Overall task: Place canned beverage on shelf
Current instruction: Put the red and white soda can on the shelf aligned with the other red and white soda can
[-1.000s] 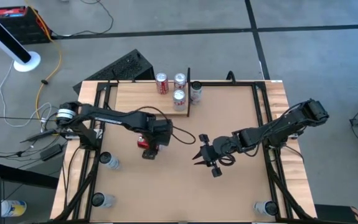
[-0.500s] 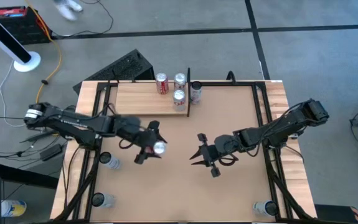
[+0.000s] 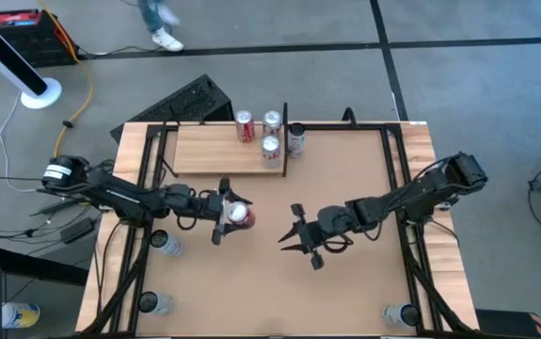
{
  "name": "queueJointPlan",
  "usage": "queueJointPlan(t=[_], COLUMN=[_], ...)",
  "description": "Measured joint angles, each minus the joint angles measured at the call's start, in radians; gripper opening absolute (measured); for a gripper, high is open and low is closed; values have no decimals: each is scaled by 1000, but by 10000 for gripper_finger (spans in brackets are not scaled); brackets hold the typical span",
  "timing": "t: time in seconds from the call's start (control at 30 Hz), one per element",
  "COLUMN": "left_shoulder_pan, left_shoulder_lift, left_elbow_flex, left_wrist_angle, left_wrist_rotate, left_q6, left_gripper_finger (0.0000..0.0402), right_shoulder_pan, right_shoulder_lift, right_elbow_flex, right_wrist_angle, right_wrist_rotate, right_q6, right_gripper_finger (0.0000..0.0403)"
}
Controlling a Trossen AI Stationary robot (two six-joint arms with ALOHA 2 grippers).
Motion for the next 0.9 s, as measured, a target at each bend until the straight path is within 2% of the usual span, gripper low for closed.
queueJointPlan(t=[0.2, 0.6, 0.9], left_shoulder_pan=[2, 0, 0], left_shoulder_lift=[54, 81, 81], left_elbow_flex=[4, 3, 3], left_wrist_angle=[11, 10, 3], left_wrist_rotate=[-9, -1, -10], left_q6=[-25, -30, -23], left_gripper_finger=[323, 324, 324], right_shoulder_pan=[-16, -34, -33], right_shoulder_lift=[66, 110, 110], right_elbow_flex=[0, 0, 0], right_wrist_angle=[91, 113, 104], right_wrist_rotate=[0, 0, 3], right_q6=[7, 44, 159], right_gripper_finger=[120, 120, 120])
